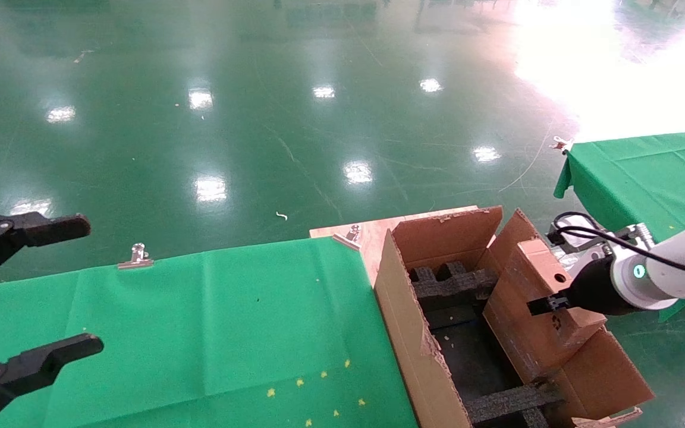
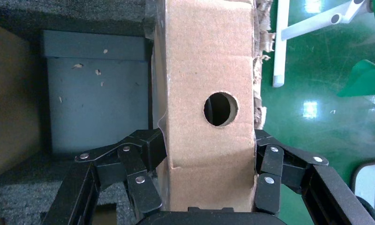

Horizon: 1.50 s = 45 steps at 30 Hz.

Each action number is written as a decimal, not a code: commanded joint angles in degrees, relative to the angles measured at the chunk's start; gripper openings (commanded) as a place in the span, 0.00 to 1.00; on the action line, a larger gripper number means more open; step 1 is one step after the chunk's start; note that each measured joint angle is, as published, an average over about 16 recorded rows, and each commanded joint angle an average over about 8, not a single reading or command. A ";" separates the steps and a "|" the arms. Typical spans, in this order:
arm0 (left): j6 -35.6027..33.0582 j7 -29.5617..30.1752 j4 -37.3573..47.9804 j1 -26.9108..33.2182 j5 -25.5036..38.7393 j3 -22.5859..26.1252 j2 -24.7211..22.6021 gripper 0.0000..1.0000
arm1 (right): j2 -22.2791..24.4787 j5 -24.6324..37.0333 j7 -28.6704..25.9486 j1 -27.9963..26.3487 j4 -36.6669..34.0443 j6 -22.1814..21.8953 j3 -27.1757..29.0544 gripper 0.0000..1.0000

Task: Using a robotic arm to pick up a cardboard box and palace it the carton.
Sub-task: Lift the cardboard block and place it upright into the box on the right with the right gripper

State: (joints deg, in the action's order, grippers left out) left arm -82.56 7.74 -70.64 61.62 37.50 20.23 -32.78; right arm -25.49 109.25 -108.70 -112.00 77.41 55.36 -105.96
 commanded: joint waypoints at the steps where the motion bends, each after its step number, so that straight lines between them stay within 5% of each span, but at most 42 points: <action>1: 0.00 0.00 0.00 0.00 0.00 0.00 0.00 1.00 | -0.30 0.52 -0.65 0.64 -0.03 -0.69 -0.20 0.00; 25: 0.00 0.00 0.00 0.00 0.00 0.00 0.00 1.00 | -3.56 4.01 -6.10 7.13 -1.98 -5.41 -2.20 0.00; 45: 0.00 0.00 0.00 0.00 0.00 0.00 0.00 1.00 | -8.61 -2.65 -0.19 13.62 -13.91 -10.15 -3.04 0.00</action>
State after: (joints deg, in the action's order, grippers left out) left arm -82.56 7.74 -70.64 61.62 37.50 20.24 -32.78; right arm -34.05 106.53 -108.94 -98.45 63.85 45.33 -108.95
